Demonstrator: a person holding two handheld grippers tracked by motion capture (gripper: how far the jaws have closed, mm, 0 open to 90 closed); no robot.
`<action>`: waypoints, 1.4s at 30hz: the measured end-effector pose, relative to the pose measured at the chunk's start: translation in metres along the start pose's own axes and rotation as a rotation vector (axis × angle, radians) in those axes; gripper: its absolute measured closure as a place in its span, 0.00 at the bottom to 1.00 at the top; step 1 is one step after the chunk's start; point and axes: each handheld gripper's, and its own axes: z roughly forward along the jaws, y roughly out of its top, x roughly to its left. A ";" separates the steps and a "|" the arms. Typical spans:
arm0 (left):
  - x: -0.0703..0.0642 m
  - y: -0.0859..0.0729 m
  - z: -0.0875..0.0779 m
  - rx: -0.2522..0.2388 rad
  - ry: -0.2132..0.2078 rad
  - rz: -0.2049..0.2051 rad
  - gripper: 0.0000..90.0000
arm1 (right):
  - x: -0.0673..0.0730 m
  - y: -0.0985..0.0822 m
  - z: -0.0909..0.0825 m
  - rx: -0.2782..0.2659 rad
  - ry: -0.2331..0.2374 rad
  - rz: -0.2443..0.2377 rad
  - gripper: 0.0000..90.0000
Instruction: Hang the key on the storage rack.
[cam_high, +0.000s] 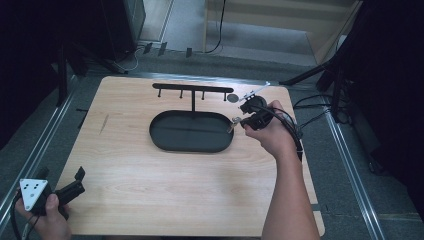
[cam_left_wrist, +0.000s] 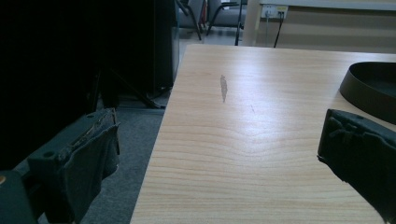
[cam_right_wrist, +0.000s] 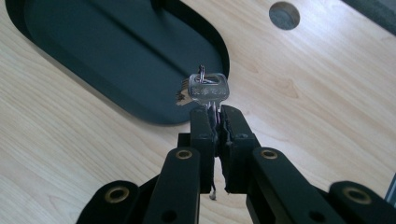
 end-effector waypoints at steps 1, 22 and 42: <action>0.000 0.000 0.000 0.000 0.000 -0.001 0.00 | 0.001 0.003 -0.001 -0.004 0.002 -0.003 0.95; 0.001 0.000 0.000 -0.001 -0.005 -0.012 0.00 | 0.013 0.045 -0.023 -0.073 -0.007 -0.033 0.95; 0.002 0.000 0.000 -0.002 -0.004 -0.012 0.00 | 0.010 0.053 -0.015 -0.081 -0.086 -0.008 0.95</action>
